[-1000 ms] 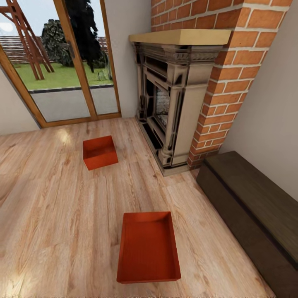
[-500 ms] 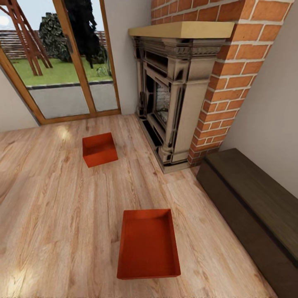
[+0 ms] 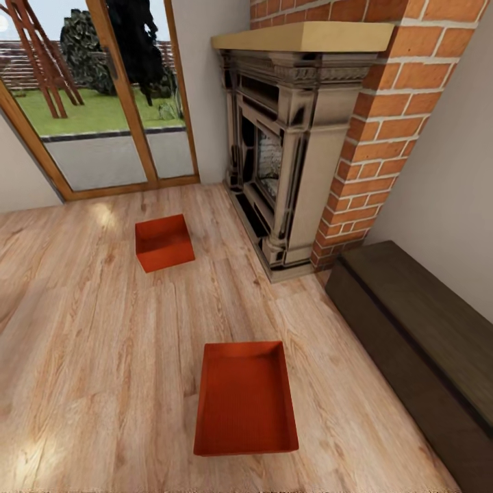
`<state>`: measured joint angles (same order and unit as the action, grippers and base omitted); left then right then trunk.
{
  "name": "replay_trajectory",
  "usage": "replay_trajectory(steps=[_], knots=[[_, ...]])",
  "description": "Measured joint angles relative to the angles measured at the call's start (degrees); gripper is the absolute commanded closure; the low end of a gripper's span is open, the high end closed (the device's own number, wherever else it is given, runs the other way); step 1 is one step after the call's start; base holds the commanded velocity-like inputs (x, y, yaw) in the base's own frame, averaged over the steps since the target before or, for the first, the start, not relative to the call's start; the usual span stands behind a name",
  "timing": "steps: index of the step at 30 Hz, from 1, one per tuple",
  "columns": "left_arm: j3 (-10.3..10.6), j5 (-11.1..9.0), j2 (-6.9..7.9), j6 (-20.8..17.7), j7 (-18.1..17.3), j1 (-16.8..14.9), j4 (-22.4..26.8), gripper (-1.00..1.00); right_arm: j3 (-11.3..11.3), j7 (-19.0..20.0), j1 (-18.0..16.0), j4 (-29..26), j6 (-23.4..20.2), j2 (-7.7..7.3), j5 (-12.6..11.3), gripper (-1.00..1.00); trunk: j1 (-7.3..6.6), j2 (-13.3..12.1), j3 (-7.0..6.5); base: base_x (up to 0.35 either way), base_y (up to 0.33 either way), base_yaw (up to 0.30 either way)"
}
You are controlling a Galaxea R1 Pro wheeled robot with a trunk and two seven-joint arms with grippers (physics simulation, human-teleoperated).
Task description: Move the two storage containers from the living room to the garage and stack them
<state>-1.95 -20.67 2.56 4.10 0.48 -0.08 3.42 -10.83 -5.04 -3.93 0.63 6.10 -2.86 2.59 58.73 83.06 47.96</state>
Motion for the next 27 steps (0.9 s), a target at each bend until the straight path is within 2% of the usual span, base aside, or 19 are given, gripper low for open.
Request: replay_trajectory(steps=[27], knots=[[0.0, -0.1, 0.10, 0.0, 0.0, 0.0, 0.0, -1.00, -0.3, 0.0, 0.0, 0.0, 1.1, 0.29, 0.7, -1.00, 0.00, 0.0, 0.33, 0.000, 0.000, 0.000]])
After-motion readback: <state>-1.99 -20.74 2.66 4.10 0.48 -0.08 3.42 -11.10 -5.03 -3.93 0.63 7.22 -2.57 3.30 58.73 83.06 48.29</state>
